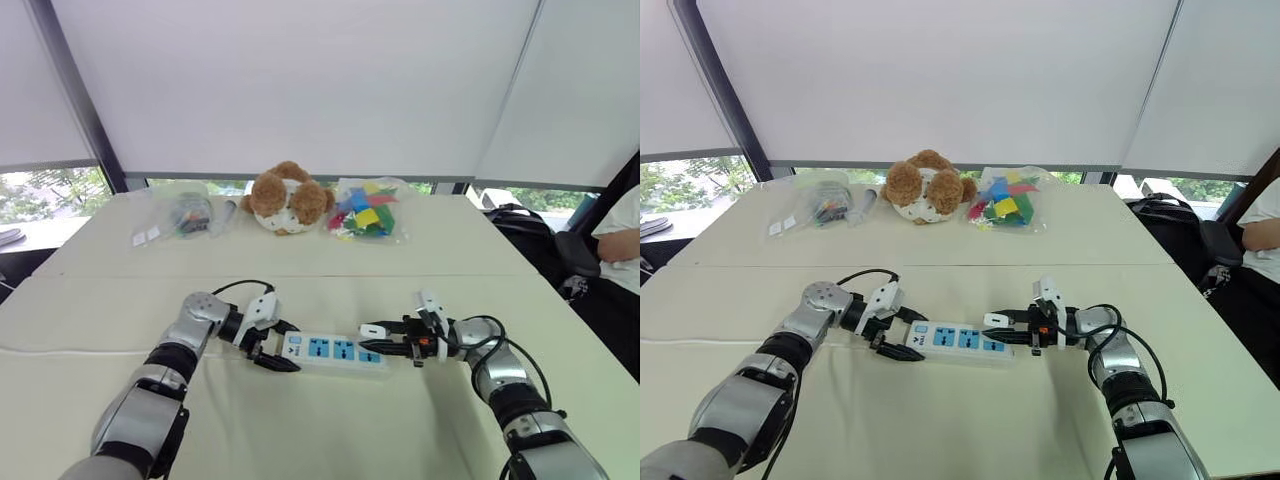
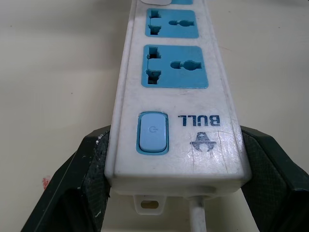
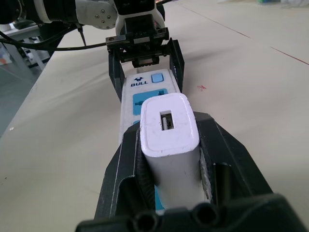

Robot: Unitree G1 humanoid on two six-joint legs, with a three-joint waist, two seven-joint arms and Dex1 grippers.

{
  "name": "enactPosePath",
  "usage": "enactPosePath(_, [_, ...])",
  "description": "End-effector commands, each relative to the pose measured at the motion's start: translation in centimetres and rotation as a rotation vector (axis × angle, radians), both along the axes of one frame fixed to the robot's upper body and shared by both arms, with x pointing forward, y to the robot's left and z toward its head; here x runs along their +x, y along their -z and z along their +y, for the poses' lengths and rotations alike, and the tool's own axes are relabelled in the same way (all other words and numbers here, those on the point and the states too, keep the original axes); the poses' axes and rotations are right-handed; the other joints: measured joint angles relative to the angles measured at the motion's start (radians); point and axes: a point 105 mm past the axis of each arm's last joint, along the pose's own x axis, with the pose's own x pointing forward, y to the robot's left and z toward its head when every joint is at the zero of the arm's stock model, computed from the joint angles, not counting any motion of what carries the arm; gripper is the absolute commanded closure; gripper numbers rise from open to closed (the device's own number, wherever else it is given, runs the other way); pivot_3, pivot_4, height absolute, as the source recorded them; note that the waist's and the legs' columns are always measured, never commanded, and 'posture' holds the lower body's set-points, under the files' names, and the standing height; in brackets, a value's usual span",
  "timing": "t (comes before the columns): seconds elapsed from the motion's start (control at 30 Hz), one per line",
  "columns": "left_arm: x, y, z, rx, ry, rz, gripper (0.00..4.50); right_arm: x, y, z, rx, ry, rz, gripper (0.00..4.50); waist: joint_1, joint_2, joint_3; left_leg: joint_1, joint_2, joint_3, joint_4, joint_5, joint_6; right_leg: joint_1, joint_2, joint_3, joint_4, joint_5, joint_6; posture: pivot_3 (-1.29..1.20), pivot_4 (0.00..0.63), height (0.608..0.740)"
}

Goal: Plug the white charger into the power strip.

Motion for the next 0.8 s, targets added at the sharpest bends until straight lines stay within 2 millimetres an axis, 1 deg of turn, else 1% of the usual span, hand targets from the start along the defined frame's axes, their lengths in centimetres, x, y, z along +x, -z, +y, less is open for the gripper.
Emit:
enactPosePath(0.03, [-0.7,1.0,0.1,0.06,0.034,0.026,1.49,-2.1,5.1,0.1,-0.119,-0.054,0.194,3.71,-0.003,0.0,0.0,0.0,0.0,0.0,0.0,0.0,0.0,0.0,0.0,0.0,0.0,0.0,0.0,0.0,0.15,0.739])
enactPosePath(0.13, [-0.7,1.1,0.2,0.056,0.023,0.024,1.49,-1.8,4.8,0.0,-0.121,-0.047,0.181,3.71,-0.005,0.0,0.0,0.0,0.0,0.0,0.0,0.0,0.0,0.0,-0.001,0.0,0.0,0.0,0.0,0.0,0.15,0.739])
enactPosePath(0.2, [-0.7,1.3,0.2,0.055,0.017,0.025,1.49,-1.6,4.4,-0.1,-0.116,-0.04,0.166,2.68,-0.005,0.0,0.0,0.0,0.0,0.0,0.0,0.0,0.0,0.001,-0.001,0.0,0.0,0.0,0.0,0.0,0.15,0.739])
enactPosePath(0.23, [-0.7,1.4,0.2,0.055,0.014,0.026,1.49,-1.4,4.0,-0.1,-0.11,-0.038,0.155,2.33,-0.003,0.0,0.001,0.0,0.0,0.0,0.0,0.0,0.0,0.001,-0.002,0.0,0.0,0.0,0.0,0.0,0.15,0.739])
enactPosePath(0.27, [-0.7,1.5,0.2,0.055,0.011,0.027,1.49,-1.1,3.5,-0.2,-0.101,-0.03,0.133,1.88,-0.005,0.001,0.001,-0.001,0.0,0.0,0.0,0.0,0.0,-0.001,-0.002,-0.001,0.0,0.0,0.0,0.0,0.15,0.739])
enactPosePath(0.37, [-0.7,1.6,0.2,0.051,0.001,0.03,1.49,-0.3,1.8,-0.6,-0.077,0.011,0.065,0.3,-0.003,0.002,0.002,-0.002,0.0,0.0,0.0,0.0,0.0,-0.001,-0.003,-0.001,0.0,0.0,0.0,0.0,0.15,0.739])
enactPosePath(0.4, [-0.7,1.7,0.2,0.049,-0.001,0.031,1.49,-0.2,1.3,-0.8,-0.069,0.021,0.047,0.04,-0.001,0.003,0.003,-0.004,-0.001,0.0,0.0,0.0,0.0,-0.002,-0.003,-0.001,0.0,0.0,0.0,0.0,0.15,0.739])
enactPosePath(0.5, [-0.4,1.8,0.1,0.028,-0.042,0.006,1.49,-0.8,-1.5,-2.3,-0.037,0.059,-0.052,0.04,0.008,0.012,0.008,-0.011,-0.002,0.0,0.001,0.0,0.0,-0.008,-0.004,-0.001,0.0,0.001,0.002,0.0,0.15,0.739])
enactPosePath(0.57, [-0.2,1.8,0.0,0.008,-0.075,-0.004,1.49,-1.8,-2.9,-3.5,-0.036,0.095,-0.087,0.04,0.018,0.014,0.009,-0.013,-0.003,0.001,0.002,0.0,0.0,-0.011,-0.005,-0.001,0.0,0.003,0.005,0.0,0.15,0.739])
enactPosePath(0.63, [0.0,1.6,0.0,-0.034,-0.115,-0.001,0.43,-3.1,-4.3,-5.3,-0.051,0.157,-0.111,0.0,0.026,0.014,0.009,-0.014,-0.003,0.0,0.001,0.0,0.0,-0.011,-0.004,-0.001,0.0,0.003,0.005,0.0,0.15,0.739])
enactPosePath(0.67, [0.1,1.3,0.1,-0.058,-0.129,0.012,0.03,-3.9,-4.6,-5.9,-0.063,0.18,-0.111,0.0,0.024,0.013,0.01,-0.014,-0.003,0.0,0.001,0.0,0.0,-0.011,-0.004,-0.001,0.0,0.003,0.005,0.0,0.15,0.739])
enactPosePath(0.73, [0.1,0.5,0.3,-0.112,-0.154,0.016,0.03,-5.3,-5.0,-7.0,-0.093,0.22,-0.106,0.0,0.025,0.011,0.011,-0.016,-0.002,-0.001,0.001,0.0,0.0,-0.012,-0.003,-0.002,0.0,0.002,0.005,0.0,0.15,0.739])
enactPosePath(0.8, [0.1,-0.6,0.6,-0.169,-0.19,0.011,0.03,-6.3,-5.3,-7.8,-0.111,0.269,-0.098,0.0,0.018,0.011,0.011,-0.018,-0.002,0.0,0.001,0.0,0.0,-0.015,-0.003,-0.002,0.0,0.002,0.005,0.0,0.15,0.739])
